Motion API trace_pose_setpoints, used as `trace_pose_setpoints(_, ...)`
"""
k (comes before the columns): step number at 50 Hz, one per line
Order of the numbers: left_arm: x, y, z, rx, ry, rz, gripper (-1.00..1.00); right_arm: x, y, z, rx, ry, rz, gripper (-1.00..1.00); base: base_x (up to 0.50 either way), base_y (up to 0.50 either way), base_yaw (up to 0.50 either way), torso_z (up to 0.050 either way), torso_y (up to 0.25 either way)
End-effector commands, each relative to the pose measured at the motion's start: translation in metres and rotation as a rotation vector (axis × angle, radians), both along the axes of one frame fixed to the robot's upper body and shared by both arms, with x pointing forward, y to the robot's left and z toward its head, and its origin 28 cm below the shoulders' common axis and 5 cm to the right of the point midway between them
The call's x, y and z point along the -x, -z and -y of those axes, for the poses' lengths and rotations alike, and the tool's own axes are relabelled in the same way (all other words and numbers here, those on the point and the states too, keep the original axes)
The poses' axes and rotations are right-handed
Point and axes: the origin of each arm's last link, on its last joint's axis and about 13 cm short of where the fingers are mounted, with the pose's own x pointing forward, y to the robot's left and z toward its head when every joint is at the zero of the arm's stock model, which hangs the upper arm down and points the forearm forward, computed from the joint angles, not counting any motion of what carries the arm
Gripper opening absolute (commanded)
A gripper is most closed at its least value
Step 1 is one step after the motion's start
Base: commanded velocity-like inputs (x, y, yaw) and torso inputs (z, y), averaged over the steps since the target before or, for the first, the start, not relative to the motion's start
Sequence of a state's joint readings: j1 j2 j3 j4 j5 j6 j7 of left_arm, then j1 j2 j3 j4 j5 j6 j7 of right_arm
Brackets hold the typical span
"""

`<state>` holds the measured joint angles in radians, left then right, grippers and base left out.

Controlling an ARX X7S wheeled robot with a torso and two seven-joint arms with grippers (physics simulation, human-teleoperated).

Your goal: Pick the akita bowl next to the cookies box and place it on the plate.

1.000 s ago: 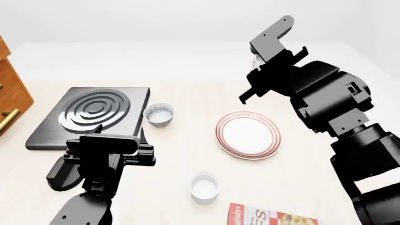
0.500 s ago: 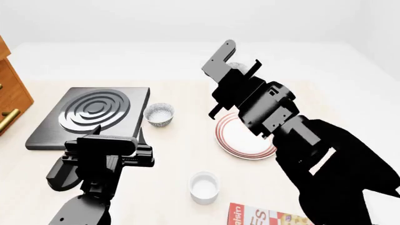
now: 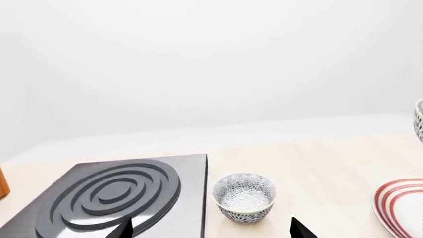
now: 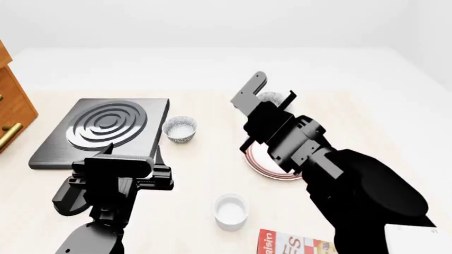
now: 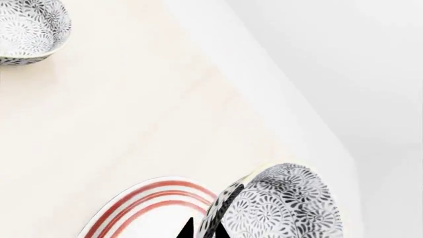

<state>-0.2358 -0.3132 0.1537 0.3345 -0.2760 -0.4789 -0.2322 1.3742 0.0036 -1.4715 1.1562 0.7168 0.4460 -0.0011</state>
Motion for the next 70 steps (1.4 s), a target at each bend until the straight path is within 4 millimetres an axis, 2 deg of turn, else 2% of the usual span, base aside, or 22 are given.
trace_pose_setpoints(1, 0.001, 0.0, 0.0, 0.011, 0.006, -0.003, 1.0, 0.0, 0.002, 0.001, 0.035, 0.007, 0.011, -1.0, 0.0, 0.0, 0.0, 0.0, 0.0)
trace_pose_setpoints(4, 0.002, 0.0, 0.0, 0.013, 0.009, 0.0, 1.0, 0.002, 0.006, 0.004, 0.076, 0.032, 0.006, -1.0, 0.0, 0.0, 0.0, 0.0, 0.0)
trace_pose_setpoints(15, 0.001, 0.0, -0.002, 0.011, 0.008, 0.005, 1.0, 0.002, 0.008, 0.014, 0.055, 0.101, -0.02, -1.0, 0.0, 0.0, 0.0, 0.0, 0.0)
trace_pose_setpoints(32, 0.002, 0.001, -0.001, -0.026, 0.009, 0.005, 1.0, 0.003, 0.012, 0.017, 0.063, 0.122, -0.037, -1.0, 0.0, 0.0, 0.0, 0.0, 0.001)
trace_pose_setpoints(43, 0.002, 0.002, -0.001, -0.036, 0.009, 0.013, 1.0, 0.003, 0.013, 0.017, 0.06, 0.118, -0.048, -1.0, 0.0, 0.0, 0.0, 0.0, -0.23)
trace_pose_setpoints(53, 0.002, 0.002, 0.0, -0.068, 0.009, 0.006, 1.0, 0.003, 0.012, 0.019, 0.059, 0.122, -0.05, -1.0, 0.0, 0.0, 0.0, 0.0, -0.059)
trace_pose_setpoints(61, 0.005, 0.0, 0.0, -0.018, 0.041, 0.032, 1.0, 0.003, 0.012, 0.019, 0.06, 0.124, -0.051, -1.0, 0.0, 0.0, 0.0, 0.0, -0.242)
trace_pose_setpoints(70, 0.005, 0.0, 0.0, -0.007, 0.041, 0.037, 1.0, 0.003, 0.01, 0.019, 0.063, 0.131, -0.056, -1.0, 0.0, 0.0, 0.0, 0.0, 0.0)
